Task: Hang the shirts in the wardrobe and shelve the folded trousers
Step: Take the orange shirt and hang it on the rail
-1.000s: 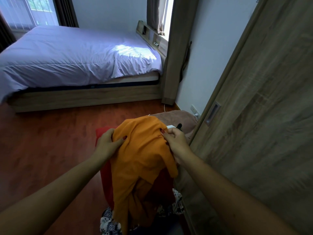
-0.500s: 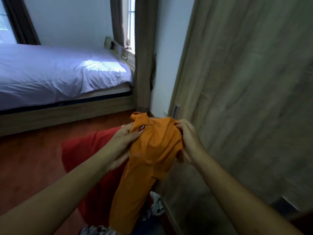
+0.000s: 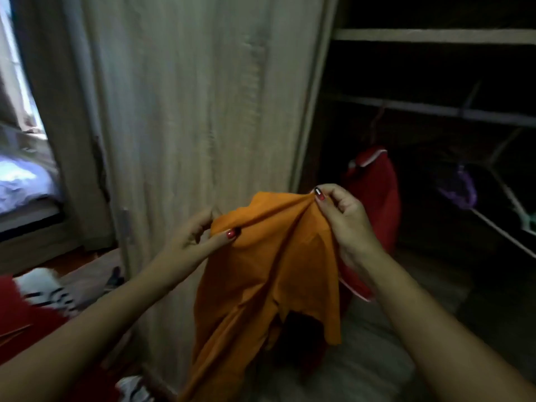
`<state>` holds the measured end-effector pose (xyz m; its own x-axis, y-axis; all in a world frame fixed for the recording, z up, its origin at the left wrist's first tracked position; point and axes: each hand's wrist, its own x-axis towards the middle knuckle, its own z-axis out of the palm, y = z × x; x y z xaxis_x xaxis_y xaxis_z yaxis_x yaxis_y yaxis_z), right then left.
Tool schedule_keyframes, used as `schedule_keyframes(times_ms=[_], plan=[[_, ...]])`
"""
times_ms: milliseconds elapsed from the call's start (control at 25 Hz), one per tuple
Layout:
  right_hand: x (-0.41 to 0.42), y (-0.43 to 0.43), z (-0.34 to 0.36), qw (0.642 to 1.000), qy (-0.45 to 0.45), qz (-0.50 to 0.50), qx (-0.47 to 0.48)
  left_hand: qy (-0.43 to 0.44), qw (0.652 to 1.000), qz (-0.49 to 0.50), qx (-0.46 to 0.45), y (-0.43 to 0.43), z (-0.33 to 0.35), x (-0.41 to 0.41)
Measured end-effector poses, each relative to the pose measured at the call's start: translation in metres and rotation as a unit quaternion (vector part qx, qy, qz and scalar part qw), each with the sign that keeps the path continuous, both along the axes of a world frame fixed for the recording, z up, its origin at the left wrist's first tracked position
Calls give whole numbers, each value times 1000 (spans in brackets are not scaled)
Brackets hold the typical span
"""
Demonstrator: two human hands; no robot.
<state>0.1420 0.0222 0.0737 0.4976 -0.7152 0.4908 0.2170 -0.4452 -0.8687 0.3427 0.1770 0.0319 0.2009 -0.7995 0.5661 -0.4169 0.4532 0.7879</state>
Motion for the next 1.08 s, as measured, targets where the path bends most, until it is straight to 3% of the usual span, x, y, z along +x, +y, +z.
schedule_keyframes(times_ms=[120,240,320,440,520,640,880,1080], plan=[[-73,-20,10,994,-56,-44,79,-215,975,-46,16,-35,-2,-51],[-124,-29,21,987,-90,-91,97,-463,877,-73,107,-68,-26,-83],[-154,-32,28,981,-102,-137,87,-486,839,-51,239,-83,-35,-105],[-188,-38,33,977,-101,-177,69,-442,823,17,357,-114,-37,-122],[-202,-41,34,978,-78,-187,47,-464,811,83,347,-133,-31,-129],[-221,-48,31,978,-39,-204,15,-529,789,184,252,-147,-18,-136],[-249,-70,19,970,-17,-244,7,-537,803,198,167,-161,14,-146],[-223,-106,14,955,122,-261,-72,-338,933,121,39,-167,50,-139]])
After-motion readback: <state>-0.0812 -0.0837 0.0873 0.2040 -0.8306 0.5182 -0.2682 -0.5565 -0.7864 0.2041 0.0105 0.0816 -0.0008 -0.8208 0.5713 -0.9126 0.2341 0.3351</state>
